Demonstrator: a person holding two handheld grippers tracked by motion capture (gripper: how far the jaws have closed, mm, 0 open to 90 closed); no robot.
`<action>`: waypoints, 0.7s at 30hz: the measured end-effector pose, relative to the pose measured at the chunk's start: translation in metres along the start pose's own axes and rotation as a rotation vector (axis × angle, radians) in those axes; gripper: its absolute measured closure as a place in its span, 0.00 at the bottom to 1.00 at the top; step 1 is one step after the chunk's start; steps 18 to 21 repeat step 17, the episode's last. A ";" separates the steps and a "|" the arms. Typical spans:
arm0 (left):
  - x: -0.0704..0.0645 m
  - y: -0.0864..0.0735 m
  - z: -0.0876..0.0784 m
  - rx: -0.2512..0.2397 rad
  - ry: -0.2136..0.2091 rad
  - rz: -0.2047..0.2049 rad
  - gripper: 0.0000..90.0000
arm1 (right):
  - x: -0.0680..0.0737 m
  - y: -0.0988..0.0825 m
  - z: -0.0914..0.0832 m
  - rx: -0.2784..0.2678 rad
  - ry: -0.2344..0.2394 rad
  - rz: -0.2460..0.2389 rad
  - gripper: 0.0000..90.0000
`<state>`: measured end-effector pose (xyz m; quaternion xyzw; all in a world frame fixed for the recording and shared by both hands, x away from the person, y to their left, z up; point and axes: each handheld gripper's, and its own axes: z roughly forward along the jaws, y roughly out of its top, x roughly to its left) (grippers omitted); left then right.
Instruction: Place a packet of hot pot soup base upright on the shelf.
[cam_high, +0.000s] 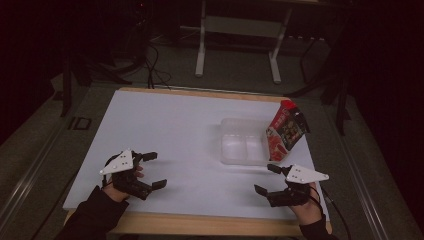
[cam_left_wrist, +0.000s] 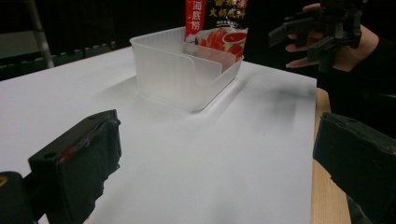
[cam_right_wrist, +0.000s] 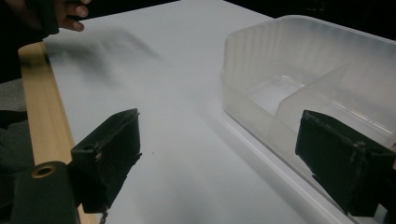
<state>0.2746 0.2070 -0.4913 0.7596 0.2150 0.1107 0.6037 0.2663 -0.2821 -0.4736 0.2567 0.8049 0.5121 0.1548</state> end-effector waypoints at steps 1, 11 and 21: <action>0.000 0.000 0.000 0.000 -0.001 0.001 0.02 | -0.001 -0.001 -0.001 0.001 -0.006 -0.001 0.15; 0.000 -0.002 0.001 0.007 -0.008 0.001 0.02 | -0.005 -0.002 -0.005 -0.027 -0.029 0.014 0.15; 0.000 -0.001 0.001 0.005 -0.008 0.000 0.02 | 0.000 0.001 -0.005 -0.054 -0.014 -0.004 0.15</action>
